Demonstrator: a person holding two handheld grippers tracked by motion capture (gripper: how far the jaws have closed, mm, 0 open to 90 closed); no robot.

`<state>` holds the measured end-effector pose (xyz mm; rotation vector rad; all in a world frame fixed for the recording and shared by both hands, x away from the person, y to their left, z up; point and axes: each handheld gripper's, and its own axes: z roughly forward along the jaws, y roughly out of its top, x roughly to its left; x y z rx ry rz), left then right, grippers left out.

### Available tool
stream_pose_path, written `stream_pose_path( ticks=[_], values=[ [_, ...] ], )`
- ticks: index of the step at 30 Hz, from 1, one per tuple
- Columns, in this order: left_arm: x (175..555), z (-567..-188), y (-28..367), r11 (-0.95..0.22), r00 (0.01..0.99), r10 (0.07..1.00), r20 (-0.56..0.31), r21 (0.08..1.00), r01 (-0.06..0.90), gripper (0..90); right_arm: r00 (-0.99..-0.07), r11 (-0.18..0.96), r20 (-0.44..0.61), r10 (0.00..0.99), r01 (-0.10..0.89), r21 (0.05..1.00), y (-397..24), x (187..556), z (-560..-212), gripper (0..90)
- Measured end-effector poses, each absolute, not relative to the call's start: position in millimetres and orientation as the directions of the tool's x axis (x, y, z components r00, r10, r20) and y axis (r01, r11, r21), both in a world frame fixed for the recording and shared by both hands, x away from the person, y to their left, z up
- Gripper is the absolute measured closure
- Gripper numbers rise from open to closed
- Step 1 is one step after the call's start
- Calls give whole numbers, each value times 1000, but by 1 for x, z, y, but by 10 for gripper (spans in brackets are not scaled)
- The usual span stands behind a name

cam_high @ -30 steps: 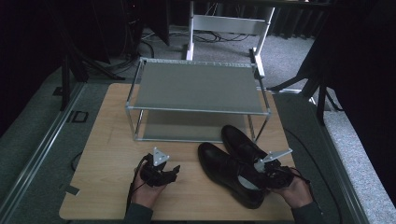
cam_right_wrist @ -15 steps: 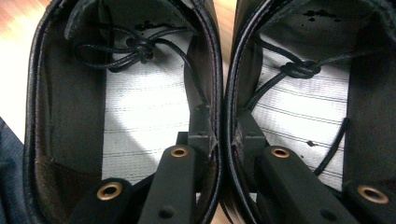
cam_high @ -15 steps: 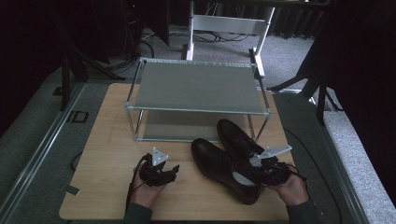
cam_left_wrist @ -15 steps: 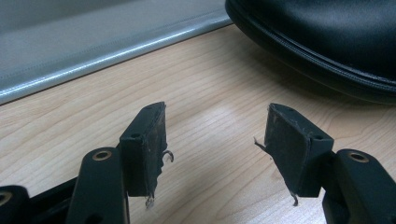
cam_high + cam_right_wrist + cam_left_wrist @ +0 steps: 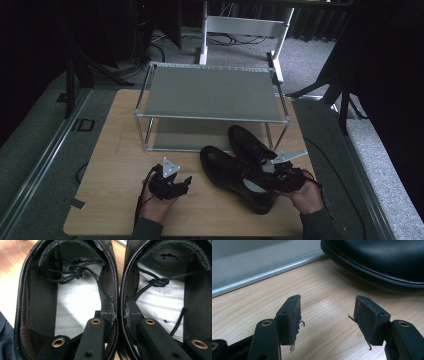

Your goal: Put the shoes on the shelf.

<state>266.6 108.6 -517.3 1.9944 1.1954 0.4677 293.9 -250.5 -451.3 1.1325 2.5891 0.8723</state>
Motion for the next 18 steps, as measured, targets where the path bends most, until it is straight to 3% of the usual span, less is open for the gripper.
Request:
stream_pose_path(
  ticks=[18],
  values=[
    [267, -512, 103, -285, 507, 859, -63, 765, 578, 395, -671, 522, 51, 739, 619, 587, -233, 313, -448, 803]
  ],
)
